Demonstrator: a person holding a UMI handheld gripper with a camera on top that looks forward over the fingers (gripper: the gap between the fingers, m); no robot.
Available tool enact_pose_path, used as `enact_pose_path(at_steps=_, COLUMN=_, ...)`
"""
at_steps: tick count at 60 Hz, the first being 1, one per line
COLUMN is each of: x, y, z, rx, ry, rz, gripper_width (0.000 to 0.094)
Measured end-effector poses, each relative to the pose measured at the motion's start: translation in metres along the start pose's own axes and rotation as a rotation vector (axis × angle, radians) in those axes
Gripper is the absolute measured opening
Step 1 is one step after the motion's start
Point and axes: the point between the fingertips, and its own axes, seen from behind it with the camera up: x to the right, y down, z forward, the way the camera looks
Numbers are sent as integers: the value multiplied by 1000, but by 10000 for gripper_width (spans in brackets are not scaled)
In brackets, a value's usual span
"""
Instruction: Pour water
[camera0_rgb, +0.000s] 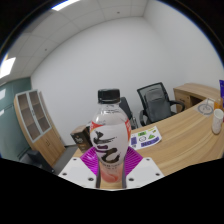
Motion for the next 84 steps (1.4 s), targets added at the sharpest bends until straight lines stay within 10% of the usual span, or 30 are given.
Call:
enact_pose_path(at_steps=22, x=107, y=-177, z=-66, rx=136, ry=-347, rz=885, gripper_width=283)
enact_pose_path(at_steps=46, x=310, y=-156, z=-66, rx=154, ry=-386, rz=1736, gripper_width=284)
enact_pose_path(at_steps=74, x=309, y=-182, z=-78, rx=35, ry=-398, rz=1460, gripper_width=284)
enact_pose_path(at_steps=84, x=346, y=-235, z=-98, rx=116, ry=-225, rz=827, gripper_width=285)
